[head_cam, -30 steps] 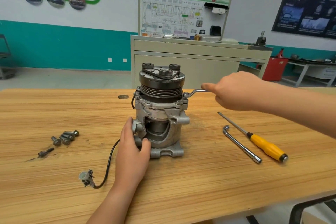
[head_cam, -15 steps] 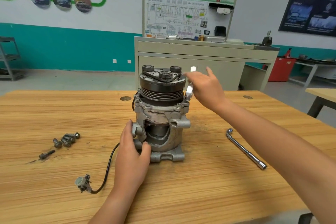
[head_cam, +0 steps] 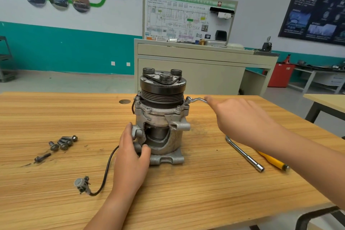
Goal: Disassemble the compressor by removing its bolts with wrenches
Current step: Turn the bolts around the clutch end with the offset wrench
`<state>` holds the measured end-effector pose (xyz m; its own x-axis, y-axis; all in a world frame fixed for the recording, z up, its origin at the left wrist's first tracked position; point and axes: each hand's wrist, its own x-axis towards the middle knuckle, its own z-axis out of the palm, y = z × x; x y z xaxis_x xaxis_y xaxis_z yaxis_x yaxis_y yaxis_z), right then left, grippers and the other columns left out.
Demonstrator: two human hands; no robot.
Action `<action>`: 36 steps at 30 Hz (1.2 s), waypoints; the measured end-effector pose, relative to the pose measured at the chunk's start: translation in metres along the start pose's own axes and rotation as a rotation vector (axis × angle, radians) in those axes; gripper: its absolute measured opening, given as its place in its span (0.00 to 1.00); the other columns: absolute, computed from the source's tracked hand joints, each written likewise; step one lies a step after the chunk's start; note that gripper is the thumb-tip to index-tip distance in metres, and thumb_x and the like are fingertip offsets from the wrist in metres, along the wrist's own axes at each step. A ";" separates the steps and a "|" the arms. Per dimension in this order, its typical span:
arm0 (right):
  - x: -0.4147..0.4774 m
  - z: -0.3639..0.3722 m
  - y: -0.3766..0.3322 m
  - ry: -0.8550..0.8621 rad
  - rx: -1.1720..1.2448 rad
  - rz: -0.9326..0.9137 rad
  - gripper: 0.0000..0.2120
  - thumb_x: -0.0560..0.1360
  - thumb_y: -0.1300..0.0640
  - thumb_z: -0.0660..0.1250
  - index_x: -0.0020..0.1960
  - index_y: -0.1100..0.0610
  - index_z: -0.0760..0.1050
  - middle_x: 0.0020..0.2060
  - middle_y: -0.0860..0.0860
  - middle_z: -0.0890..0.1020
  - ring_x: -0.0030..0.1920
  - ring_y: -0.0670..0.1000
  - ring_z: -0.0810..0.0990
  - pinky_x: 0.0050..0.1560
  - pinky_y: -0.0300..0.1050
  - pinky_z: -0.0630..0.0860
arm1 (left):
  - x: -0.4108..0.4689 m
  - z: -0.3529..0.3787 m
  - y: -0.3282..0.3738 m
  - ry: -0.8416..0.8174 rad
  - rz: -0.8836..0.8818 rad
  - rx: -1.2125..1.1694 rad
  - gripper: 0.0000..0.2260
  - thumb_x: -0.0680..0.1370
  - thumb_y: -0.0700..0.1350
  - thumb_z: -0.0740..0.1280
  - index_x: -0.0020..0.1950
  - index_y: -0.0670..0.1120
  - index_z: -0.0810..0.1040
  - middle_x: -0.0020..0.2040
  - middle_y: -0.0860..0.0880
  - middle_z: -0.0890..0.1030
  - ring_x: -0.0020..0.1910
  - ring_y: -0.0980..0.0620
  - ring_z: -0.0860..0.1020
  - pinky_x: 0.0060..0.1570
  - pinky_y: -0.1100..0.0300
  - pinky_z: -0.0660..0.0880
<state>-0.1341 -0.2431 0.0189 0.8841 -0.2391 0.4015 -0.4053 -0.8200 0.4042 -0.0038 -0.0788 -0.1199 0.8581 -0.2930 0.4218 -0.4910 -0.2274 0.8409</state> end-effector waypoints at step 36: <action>0.091 0.063 0.001 0.545 0.116 -0.226 0.11 0.60 0.77 0.71 0.38 0.65 0.80 0.29 0.56 0.82 0.29 0.52 0.82 0.52 0.75 0.65 | -0.001 -0.002 0.000 -0.015 -0.004 0.024 0.31 0.76 0.40 0.63 0.77 0.51 0.54 0.75 0.54 0.60 0.71 0.54 0.62 0.64 0.58 0.62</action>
<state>-0.0398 -0.2987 0.0036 0.6866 0.2238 0.6917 -0.1654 -0.8784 0.4484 -0.0043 -0.0767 -0.1192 0.8578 -0.3057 0.4131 -0.4912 -0.2511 0.8341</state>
